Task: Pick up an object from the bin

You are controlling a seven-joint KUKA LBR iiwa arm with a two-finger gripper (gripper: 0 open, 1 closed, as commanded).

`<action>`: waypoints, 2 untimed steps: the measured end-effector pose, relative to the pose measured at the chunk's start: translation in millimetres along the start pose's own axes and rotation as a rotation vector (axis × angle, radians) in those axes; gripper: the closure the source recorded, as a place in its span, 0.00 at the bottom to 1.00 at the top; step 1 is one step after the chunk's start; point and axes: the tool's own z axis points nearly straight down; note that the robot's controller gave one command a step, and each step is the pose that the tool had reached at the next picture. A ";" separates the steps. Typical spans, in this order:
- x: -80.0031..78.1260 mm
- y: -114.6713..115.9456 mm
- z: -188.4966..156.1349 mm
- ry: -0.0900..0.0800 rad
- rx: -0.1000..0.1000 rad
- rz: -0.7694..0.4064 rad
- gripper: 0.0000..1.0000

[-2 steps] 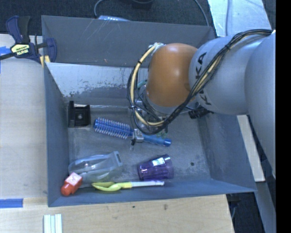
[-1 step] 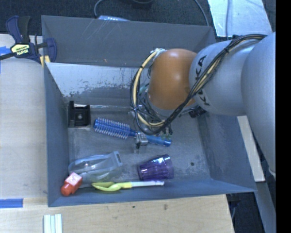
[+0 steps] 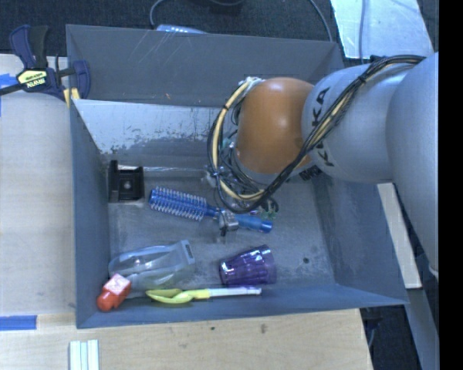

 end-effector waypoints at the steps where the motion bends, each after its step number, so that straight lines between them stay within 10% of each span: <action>1: 22.8 -27.5 10.4 0.003 -0.001 0.144 1.00; 2: 22.8 -27.6 10.4 0.003 -0.001 0.145 1.00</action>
Offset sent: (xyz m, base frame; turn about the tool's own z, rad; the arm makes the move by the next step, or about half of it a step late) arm 0.0000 0.0000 0.0000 0.0000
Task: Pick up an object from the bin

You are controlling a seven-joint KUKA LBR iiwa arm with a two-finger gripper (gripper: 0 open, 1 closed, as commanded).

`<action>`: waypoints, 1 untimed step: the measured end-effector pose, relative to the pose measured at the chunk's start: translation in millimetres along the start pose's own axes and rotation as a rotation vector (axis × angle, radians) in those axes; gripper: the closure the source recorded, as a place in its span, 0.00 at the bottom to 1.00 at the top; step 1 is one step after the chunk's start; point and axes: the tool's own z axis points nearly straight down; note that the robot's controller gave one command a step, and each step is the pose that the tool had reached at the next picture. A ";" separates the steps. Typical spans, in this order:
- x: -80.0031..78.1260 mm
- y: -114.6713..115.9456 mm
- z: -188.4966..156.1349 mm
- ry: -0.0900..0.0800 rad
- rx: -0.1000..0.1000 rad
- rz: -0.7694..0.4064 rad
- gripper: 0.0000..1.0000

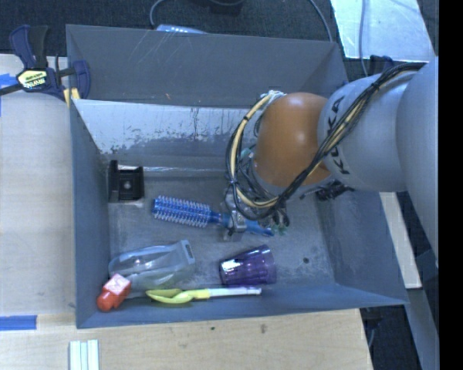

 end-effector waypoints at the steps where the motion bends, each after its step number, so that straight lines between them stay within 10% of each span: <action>1: 4.0 -1.3 -127.3 -0.001 0.000 0.028 1.00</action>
Offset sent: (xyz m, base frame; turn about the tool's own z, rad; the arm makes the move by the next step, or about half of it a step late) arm 0.0000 0.0000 0.0000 0.0000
